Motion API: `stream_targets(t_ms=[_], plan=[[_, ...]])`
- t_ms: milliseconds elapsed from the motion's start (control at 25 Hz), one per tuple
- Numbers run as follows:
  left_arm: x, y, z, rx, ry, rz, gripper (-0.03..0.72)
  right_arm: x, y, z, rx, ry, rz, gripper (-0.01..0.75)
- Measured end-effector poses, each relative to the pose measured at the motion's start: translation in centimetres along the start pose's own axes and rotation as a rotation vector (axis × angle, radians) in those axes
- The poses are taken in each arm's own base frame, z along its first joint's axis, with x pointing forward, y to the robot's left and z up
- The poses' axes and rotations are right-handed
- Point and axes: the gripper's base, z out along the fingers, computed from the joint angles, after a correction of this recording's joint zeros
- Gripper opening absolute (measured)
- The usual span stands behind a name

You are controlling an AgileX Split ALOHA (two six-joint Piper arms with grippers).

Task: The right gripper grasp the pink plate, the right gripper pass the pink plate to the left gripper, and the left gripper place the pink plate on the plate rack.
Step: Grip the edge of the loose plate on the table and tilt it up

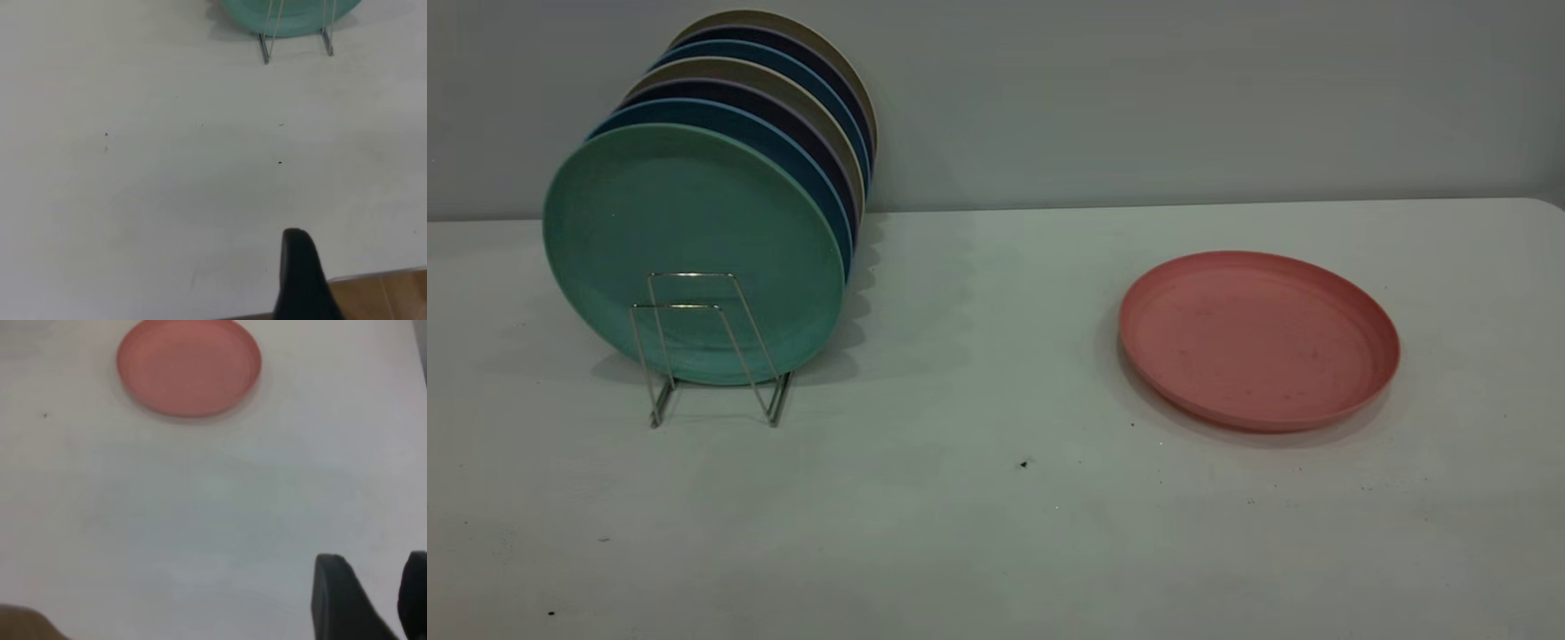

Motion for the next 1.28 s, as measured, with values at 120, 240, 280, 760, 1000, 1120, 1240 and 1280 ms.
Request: stream_targets(t_ms=[120,240,280,760,1000,1120,1240,1280], plan=[[0.0,0.0,0.0,0.000,0.000,0.000,0.493,0.0,0.0,0.0,-0.001,0.000,0.000,0.239],[0.0,0.0,0.0,0.000,0.000,-0.007,0.493,0.0,0.1,0.0,-0.011,-0.003,0.007,0.239],[0.0,0.0,0.0,0.000,0.001,-0.017,0.496,-0.1,0.1,0.0,-0.015,-0.007,0.008,0.239],[-9.1,0.8,3.1,0.000,0.151,-0.058,0.593,-9.1,-0.4,6.1,-0.080,0.127,0.044,0.483],[-14.8,1.3,9.0,0.026,0.249,0.011,0.591,-11.6,-0.1,13.8,-0.190,0.286,0.120,0.526],[-16.8,1.3,12.6,0.047,0.294,0.018,0.591,-11.5,0.0,17.7,-0.239,0.337,0.145,0.527],[-18.3,0.8,16.4,0.111,0.329,-0.026,0.591,-11.1,0.1,21.6,-0.270,0.390,0.189,0.527],[-18.8,0.7,17.4,0.136,0.329,-0.029,0.591,-11.1,0.1,22.6,-0.274,0.397,0.209,0.527]])
